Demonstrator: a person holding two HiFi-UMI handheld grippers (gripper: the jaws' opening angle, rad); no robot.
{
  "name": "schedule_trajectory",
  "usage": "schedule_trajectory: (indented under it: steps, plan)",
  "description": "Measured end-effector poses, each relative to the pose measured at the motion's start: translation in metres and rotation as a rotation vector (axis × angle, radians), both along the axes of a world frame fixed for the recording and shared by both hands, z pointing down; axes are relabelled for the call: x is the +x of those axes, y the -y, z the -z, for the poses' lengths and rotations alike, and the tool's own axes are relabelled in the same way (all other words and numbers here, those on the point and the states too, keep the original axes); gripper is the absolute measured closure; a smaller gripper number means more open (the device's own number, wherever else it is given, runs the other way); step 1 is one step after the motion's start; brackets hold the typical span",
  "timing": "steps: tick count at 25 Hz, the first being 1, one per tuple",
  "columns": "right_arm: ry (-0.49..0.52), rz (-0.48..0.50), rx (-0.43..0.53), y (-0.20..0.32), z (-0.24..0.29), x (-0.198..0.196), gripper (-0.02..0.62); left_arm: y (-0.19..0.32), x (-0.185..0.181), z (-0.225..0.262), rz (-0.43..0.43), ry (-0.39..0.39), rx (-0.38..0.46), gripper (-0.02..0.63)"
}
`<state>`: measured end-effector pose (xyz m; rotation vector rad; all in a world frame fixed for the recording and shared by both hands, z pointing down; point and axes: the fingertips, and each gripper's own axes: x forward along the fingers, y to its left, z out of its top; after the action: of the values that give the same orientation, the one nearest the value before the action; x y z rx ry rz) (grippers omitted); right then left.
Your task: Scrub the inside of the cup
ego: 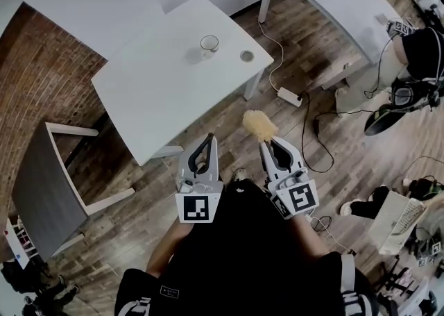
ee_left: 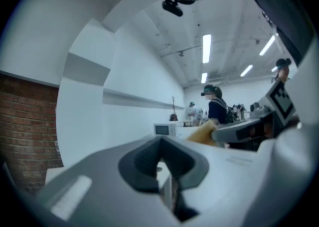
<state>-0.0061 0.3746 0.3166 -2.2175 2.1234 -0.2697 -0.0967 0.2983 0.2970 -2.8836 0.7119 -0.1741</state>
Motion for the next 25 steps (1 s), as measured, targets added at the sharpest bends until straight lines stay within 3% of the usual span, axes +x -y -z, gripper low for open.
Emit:
schedule_trajectory:
  steps: [5, 8, 11, 15, 25]
  plan:
    - [0.017, 0.002, -0.006, 0.005, -0.004, 0.015, 0.561, 0.011, 0.010, -0.005, 0.051, -0.074, -0.098, 0.602]
    - [0.019, 0.000, -0.009, 0.019, -0.006, 0.022, 0.561, 0.024, 0.016, -0.013, 0.061, -0.052, -0.140, 0.601]
    - [0.007, 0.005, -0.019, 0.039, -0.009, 0.032, 0.561, 0.041, 0.026, -0.016, 0.018, -0.010, -0.070, 0.602]
    - [-0.010, 0.001, -0.027, 0.074, -0.009, 0.045, 0.561, 0.078, 0.040, -0.023, 0.029, -0.061, -0.128, 0.602]
    - [-0.023, 0.005, -0.056, 0.184, 0.002, 0.066, 0.561, 0.186, 0.071, -0.020, -0.004, -0.065, -0.109, 0.601]
